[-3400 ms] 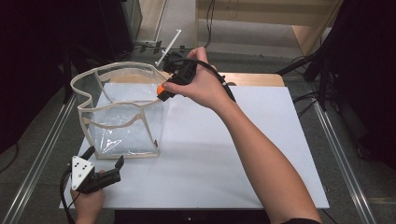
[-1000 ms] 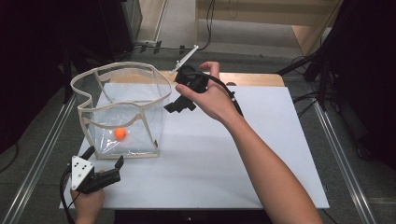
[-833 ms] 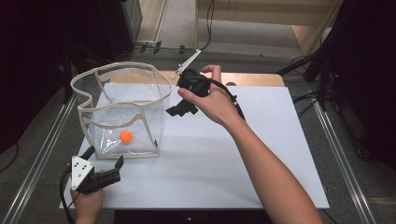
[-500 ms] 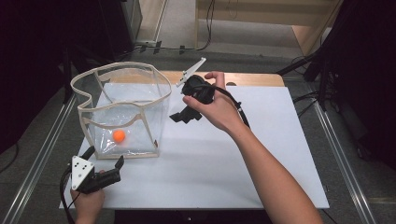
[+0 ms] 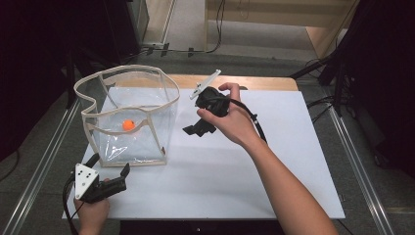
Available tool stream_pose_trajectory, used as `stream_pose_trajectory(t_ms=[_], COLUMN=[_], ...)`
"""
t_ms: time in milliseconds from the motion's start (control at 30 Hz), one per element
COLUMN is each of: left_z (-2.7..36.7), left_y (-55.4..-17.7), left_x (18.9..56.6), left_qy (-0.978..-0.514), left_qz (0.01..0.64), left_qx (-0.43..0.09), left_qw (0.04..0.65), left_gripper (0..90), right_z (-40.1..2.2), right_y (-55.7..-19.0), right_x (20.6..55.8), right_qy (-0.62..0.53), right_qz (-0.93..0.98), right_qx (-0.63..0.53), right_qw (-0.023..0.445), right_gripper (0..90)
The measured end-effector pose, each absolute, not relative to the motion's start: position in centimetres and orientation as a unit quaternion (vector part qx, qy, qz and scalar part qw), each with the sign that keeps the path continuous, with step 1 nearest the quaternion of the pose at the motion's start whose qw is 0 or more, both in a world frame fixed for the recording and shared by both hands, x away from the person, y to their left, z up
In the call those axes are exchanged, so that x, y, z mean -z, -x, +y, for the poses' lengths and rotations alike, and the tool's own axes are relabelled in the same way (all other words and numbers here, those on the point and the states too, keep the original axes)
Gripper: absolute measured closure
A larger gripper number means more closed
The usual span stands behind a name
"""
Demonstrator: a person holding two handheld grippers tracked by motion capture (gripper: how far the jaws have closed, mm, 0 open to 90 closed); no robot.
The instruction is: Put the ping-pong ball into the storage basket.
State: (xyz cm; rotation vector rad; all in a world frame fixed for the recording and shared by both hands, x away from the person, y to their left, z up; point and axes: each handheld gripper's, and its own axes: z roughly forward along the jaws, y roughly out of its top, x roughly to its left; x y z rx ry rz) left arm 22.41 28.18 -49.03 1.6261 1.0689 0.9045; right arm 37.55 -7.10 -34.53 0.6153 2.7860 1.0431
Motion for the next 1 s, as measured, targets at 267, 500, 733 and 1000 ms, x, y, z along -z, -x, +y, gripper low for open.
stream_pose_trajectory(t_ms=[267, 500, 733, 1000], left_z=[28.2, 28.2, 28.2, 28.2], left_y=[-22.4, -22.4, -22.4, -22.4], left_x=[49.0, 49.0, 49.0, 49.0], left_qy=[-0.666, -0.666, -0.666, -0.666], left_qz=[0.438, 0.438, 0.438, 0.437], left_qx=[-0.370, -0.370, -0.371, -0.370], left_qw=[0.478, 0.477, 0.477, 0.478], left_gripper=[0.0, 0.0, 0.0, 0.0], right_z=[-7.6, -8.1, -8.5, -9.0], right_y=[-37.1, -36.7, -36.4, -36.0], right_x=[35.4, 36.1, 36.6, 37.4], right_qy=[-0.202, -0.206, -0.206, -0.208], right_qz=[0.916, 0.915, 0.914, 0.913], right_qx=[-0.343, -0.343, -0.345, -0.346], right_qw=[0.052, 0.052, 0.055, 0.054], right_gripper=[0.0, 0.0, 0.0, 0.0])
